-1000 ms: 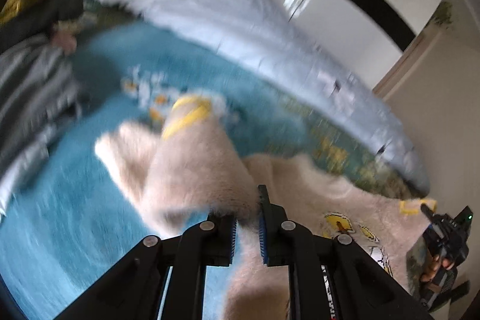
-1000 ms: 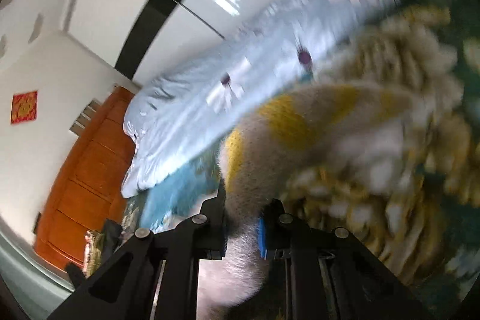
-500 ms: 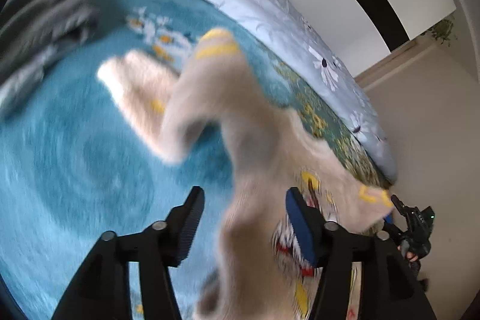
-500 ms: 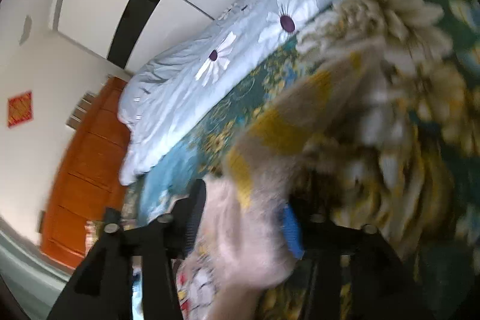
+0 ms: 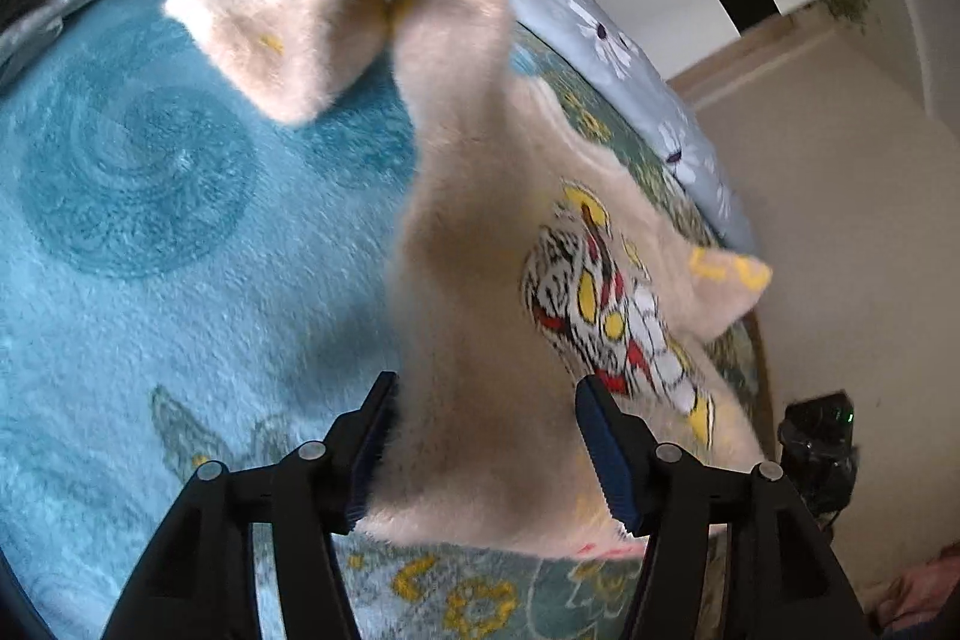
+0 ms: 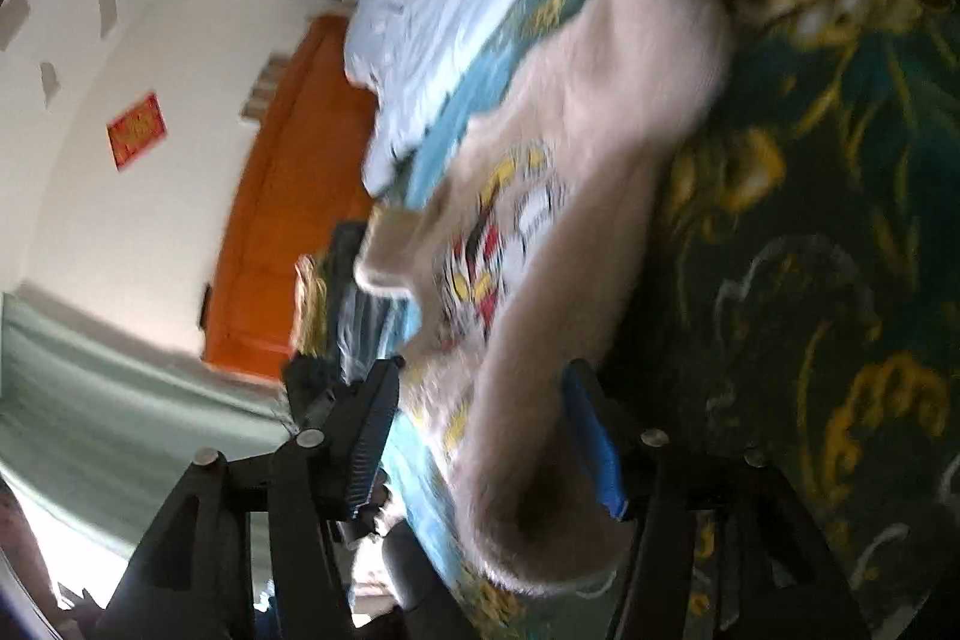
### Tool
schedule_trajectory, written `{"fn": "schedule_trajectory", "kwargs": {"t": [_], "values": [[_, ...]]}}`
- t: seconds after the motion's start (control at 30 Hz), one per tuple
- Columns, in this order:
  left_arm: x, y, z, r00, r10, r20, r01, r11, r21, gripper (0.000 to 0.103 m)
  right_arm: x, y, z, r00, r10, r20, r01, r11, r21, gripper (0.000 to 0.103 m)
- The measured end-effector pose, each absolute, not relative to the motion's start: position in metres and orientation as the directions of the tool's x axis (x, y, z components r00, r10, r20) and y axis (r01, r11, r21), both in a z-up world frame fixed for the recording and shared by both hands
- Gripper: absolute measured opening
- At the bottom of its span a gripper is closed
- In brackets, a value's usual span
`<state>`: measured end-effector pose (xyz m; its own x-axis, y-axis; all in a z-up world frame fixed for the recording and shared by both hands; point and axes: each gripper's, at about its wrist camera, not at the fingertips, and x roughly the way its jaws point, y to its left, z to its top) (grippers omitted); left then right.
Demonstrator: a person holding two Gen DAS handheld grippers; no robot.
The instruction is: Fold clothes
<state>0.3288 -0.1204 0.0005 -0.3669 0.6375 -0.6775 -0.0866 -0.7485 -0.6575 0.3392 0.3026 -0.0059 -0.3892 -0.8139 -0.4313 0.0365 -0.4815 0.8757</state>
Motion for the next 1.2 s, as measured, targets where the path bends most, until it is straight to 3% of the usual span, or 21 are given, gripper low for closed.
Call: {"fn": "schedule_trajectory", "kwargs": {"t": [0.27,0.33,0.57,0.67,0.8,1.13,1.17,1.2], "values": [[0.354,-0.128,0.004,-0.316,0.667,-0.674,-0.139,-0.736,-0.663,0.063,0.333,0.244,0.006,-0.238,-0.815,-0.528,0.167,-0.57,0.805,0.061],[0.362,-0.134,0.006,-0.314,0.68,-0.663,-0.146,-0.725,-0.673,0.063,0.334,0.242,0.011,-0.243,-0.823,-0.513,0.172,-0.557,0.812,0.061],[0.38,-0.156,0.024,-0.383,0.78,-0.494,-0.147,-0.58,-0.801,0.064,0.316,0.241,0.049,-0.287,-0.914,-0.286,0.233,-0.357,0.905,0.058],[0.383,-0.161,0.027,-0.414,0.77,-0.485,-0.143,-0.581,-0.801,0.064,0.311,0.235,0.057,-0.311,-0.918,-0.247,0.232,-0.325,0.917,0.058],[0.386,-0.158,0.003,-0.38,0.746,-0.546,-0.088,-0.617,-0.782,0.064,0.315,0.234,0.043,-0.299,-0.895,-0.331,0.183,-0.394,0.901,0.059],[0.394,-0.154,-0.014,-0.359,0.718,-0.596,-0.072,-0.658,-0.75,0.064,0.361,0.251,-0.014,-0.208,-0.818,-0.537,0.063,-0.559,0.827,0.059],[0.394,-0.153,-0.014,-0.356,0.712,-0.605,-0.075,-0.667,-0.741,0.064,0.364,0.251,-0.018,-0.199,-0.814,-0.545,0.057,-0.565,0.823,0.057],[0.395,-0.151,-0.014,-0.352,0.706,-0.615,-0.077,-0.677,-0.732,0.064,0.366,0.25,-0.019,-0.192,-0.814,-0.549,0.062,-0.568,0.821,0.047]]}}
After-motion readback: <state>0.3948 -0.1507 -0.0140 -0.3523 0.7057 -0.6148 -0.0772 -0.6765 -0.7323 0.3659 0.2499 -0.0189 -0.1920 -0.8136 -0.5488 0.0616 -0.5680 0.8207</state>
